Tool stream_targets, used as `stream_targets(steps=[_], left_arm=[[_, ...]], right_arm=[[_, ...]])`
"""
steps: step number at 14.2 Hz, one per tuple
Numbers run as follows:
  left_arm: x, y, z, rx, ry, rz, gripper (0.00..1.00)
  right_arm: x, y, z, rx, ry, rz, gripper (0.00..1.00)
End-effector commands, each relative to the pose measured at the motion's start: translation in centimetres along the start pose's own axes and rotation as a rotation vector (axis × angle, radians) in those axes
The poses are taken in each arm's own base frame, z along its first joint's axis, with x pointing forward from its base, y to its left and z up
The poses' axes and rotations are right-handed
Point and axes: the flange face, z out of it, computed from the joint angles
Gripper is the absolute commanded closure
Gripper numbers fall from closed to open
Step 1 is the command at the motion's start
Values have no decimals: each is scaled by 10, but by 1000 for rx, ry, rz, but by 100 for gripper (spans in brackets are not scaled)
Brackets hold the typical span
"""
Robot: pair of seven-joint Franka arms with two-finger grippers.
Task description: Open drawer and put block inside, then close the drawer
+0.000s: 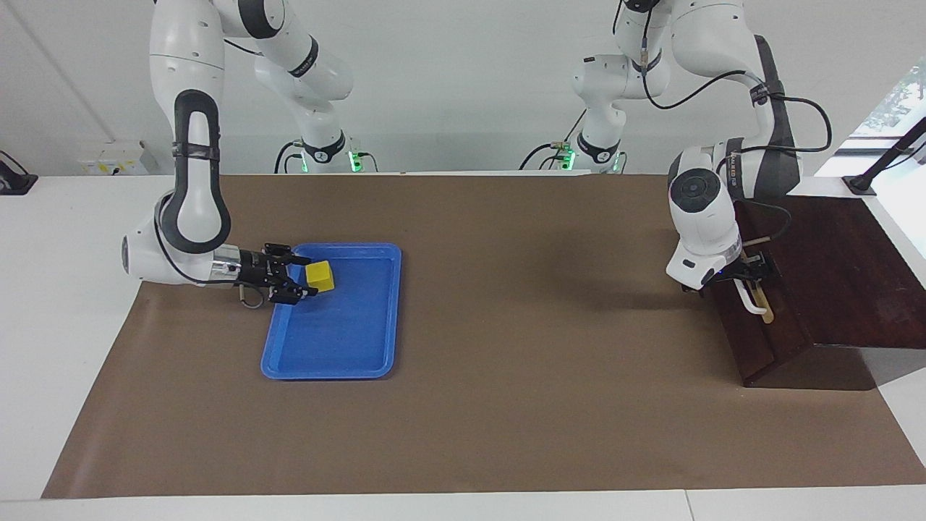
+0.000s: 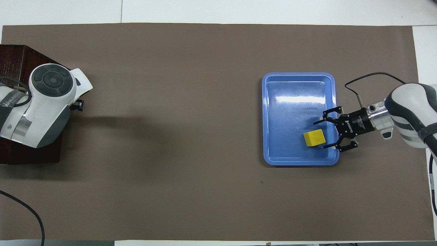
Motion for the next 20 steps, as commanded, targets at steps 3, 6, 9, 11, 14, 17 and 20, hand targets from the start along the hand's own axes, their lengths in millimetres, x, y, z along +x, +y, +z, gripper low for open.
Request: stream_targets(steps=[3, 6, 9, 11, 14, 17, 20], left_arm=[[-5, 12, 0, 12, 23, 11, 0], [-5, 15, -3, 11, 24, 13, 0], [-4, 31, -13, 4, 30, 20, 0], [-4, 43, -20, -17, 24, 20, 0], [-4, 54, -28, -23, 31, 36, 0], [-4, 69, -40, -38, 34, 53, 0], [-4, 88, -53, -47, 42, 79, 0]], right_arm=[[-4, -5, -5, 45, 14, -30, 100], [-11, -18, -18, 58, 24, -31, 100], [-47, -50, -29, 58, 42, -3, 100], [-79, -73, -44, 62, 51, 34, 100], [-128, -102, -60, 71, 68, 64, 100], [-163, -114, -54, 75, 85, 104, 100], [-175, -121, -52, 77, 89, 149, 100]])
